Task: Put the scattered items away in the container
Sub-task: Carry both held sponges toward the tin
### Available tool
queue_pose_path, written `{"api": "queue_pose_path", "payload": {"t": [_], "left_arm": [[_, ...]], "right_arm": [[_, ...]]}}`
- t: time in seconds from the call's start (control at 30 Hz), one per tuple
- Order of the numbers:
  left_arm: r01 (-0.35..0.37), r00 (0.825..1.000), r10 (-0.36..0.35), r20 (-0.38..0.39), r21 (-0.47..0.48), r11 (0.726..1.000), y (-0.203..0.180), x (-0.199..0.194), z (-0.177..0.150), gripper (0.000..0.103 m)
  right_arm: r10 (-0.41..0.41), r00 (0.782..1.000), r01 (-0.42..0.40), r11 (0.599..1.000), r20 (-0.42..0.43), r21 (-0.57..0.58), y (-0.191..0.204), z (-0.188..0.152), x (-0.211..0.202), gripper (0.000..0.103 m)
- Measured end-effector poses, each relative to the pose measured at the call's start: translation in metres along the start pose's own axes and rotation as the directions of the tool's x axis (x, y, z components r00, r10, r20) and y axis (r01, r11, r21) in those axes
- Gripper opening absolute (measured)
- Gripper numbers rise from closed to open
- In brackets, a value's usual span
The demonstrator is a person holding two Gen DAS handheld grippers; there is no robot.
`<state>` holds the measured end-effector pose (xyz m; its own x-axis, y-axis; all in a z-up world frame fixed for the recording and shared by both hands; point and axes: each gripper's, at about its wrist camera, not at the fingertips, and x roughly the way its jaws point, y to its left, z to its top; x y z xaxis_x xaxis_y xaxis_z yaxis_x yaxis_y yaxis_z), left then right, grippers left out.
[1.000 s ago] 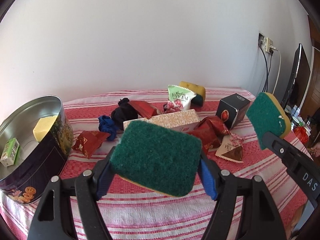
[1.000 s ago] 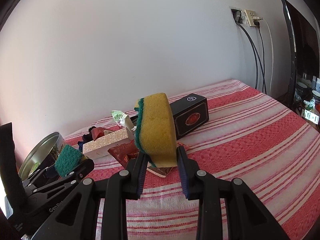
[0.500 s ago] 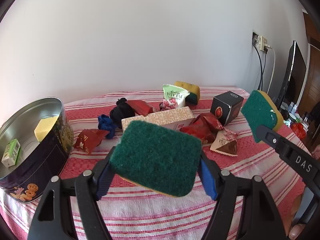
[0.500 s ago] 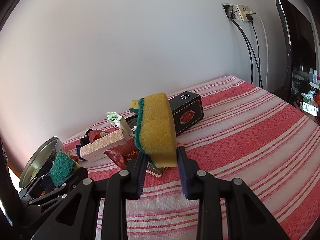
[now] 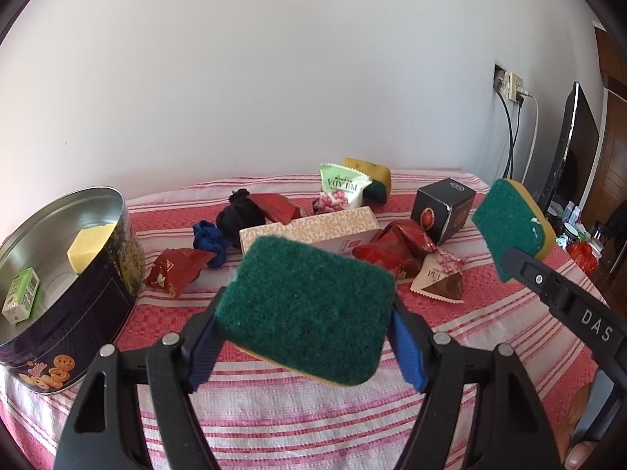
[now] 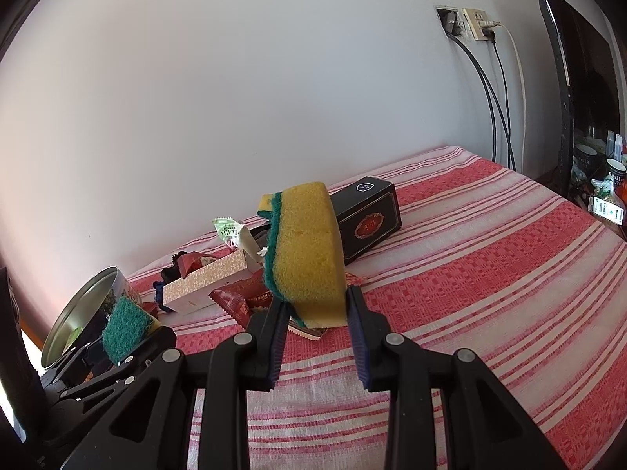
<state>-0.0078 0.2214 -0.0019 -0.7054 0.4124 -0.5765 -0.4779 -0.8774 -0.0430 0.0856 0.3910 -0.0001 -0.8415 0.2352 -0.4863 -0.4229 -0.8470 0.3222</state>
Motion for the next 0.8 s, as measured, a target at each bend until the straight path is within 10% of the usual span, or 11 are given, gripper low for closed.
{"api": "queue_pose_path", "payload": {"t": [0.8], "left_arm": [[-0.002,1.0,0.002,-0.001,-0.009,1.0,0.023,-0.028,-0.018,0.074]], "right_arm": [[0.051,0.998,-0.051,0.998,-0.025,-0.024,0.034,-0.03,-0.023,0.032]]}}
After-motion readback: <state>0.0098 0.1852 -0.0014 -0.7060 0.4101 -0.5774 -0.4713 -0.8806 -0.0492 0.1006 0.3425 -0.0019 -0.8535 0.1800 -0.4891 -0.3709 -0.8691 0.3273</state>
